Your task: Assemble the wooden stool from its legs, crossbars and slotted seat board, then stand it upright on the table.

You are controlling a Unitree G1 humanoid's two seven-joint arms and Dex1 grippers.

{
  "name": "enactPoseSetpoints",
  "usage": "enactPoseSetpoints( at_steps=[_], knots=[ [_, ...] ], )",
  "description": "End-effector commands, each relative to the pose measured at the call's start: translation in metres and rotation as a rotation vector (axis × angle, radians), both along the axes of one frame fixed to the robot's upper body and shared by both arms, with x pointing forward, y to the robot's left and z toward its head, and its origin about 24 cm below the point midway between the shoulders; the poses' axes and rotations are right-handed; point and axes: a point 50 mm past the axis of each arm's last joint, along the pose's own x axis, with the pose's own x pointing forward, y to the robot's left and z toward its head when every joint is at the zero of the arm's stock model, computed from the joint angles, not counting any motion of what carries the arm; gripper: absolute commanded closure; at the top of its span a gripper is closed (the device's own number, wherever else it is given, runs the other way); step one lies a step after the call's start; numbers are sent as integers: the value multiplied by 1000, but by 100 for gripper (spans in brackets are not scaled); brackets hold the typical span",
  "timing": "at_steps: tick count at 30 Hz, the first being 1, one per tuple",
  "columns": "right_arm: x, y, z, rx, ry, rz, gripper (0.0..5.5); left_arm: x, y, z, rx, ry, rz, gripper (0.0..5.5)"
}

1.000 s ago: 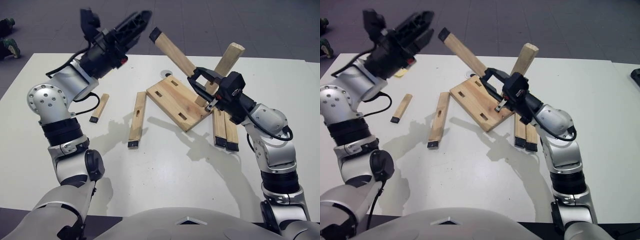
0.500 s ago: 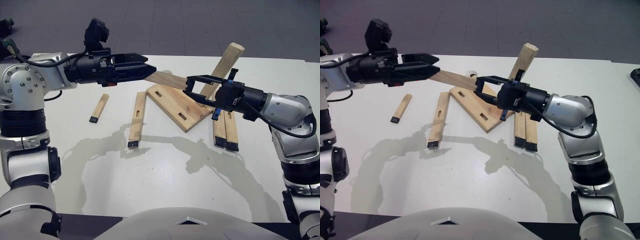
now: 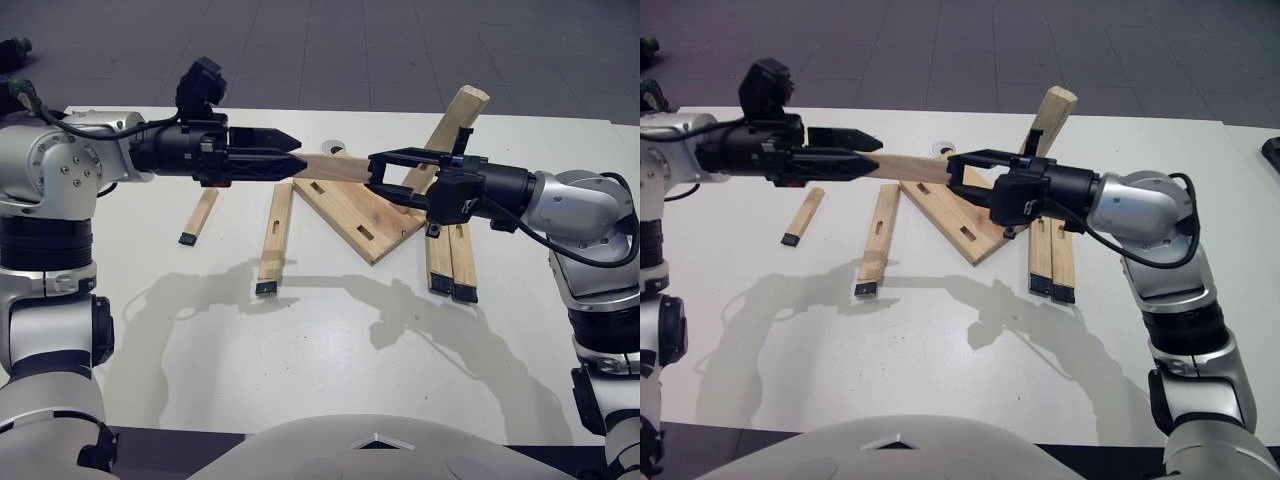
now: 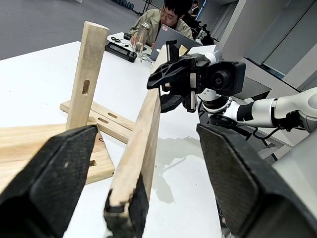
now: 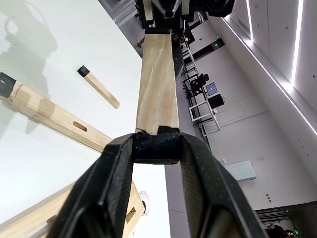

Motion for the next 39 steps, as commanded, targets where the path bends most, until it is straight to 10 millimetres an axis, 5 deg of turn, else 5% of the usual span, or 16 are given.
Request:
enactPoseSetpoints(
  at_steps=[1, 17, 34, 39],
  knots=[
    [2, 3, 4, -14, -33, 10, 418, 0, -3, -5, 27, 9, 10, 252],
    [3, 6, -2, -30, -46, 6, 418, -3, -7, -12, 50, 20, 4, 507],
    [8, 7, -9, -11, -83, -68, 419, -2, -8, -13, -50, -99, 75, 507],
    [11, 9, -7, 2, -98, -80, 323, -2, -7, -18, -53, -106, 106, 507]
  ],
)
